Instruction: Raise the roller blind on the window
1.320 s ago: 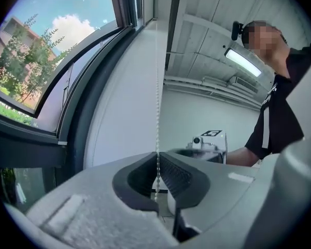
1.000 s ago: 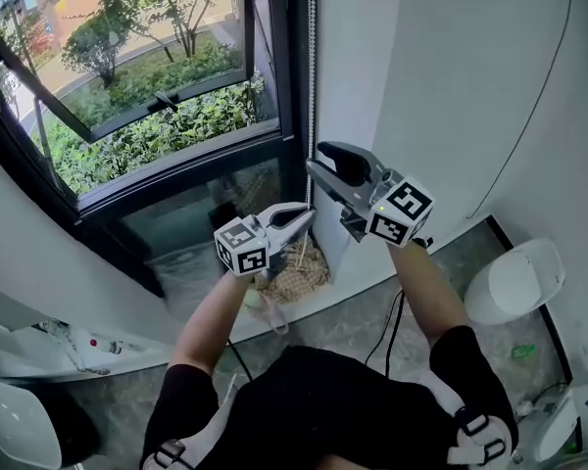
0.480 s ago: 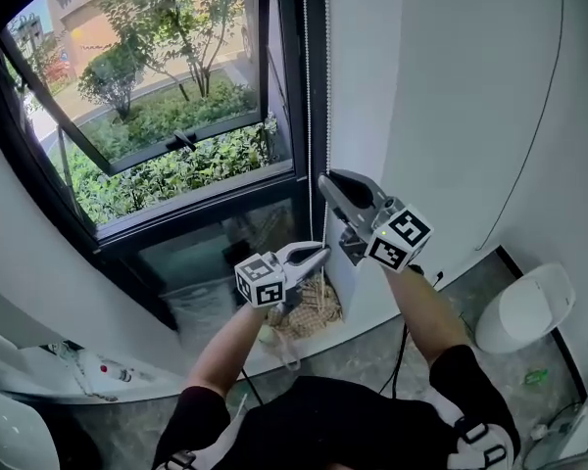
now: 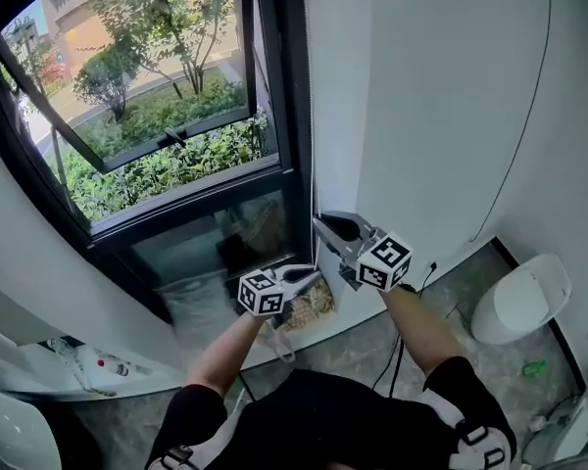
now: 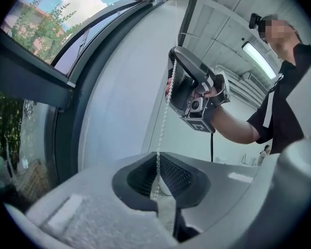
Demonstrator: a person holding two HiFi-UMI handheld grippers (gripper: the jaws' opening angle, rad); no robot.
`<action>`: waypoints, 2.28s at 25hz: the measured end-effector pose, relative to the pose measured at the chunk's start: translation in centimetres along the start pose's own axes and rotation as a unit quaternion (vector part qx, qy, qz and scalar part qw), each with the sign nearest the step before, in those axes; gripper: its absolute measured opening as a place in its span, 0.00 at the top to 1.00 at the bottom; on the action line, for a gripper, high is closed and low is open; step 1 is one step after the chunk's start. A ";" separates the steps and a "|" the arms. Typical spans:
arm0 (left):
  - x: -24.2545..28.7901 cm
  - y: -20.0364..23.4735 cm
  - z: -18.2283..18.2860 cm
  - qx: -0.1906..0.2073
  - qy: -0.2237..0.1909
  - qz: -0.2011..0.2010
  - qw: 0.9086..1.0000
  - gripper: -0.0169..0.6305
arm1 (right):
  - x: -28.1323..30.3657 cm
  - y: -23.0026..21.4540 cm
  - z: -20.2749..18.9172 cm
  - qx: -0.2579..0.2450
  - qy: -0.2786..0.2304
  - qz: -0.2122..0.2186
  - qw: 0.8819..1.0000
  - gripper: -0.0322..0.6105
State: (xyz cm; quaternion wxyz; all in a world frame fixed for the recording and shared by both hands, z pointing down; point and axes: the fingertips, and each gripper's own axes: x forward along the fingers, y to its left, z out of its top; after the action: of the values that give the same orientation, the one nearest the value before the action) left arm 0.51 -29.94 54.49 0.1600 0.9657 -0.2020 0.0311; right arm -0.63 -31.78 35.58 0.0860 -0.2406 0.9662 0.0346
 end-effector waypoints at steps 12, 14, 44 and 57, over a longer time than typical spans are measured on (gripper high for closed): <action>-2.2 -2.7 3.2 0.050 -0.049 0.089 0.994 0.74 | -3.5 -0.5 1.0 -0.003 0.004 -0.042 0.999 0.74; -3.0 -3.6 3.1 0.029 -0.071 0.096 0.992 0.74 | -4.2 -0.2 0.1 0.002 0.012 -0.059 0.998 0.74; -30.6 -17.2 -2.6 0.057 -0.176 0.288 0.939 0.97 | -17.5 19.8 -5.5 0.120 0.001 -0.150 0.981 0.87; -34.5 -24.7 -2.6 0.060 -0.213 0.342 0.913 0.97 | -20.5 25.6 -4.4 0.097 0.024 -0.094 0.991 0.95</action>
State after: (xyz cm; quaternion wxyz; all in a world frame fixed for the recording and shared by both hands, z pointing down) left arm -21.20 5.42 45.36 0.0343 0.8294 -0.5466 -0.1102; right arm 4.45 -0.34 44.31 0.0889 -0.3219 0.9398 -0.0732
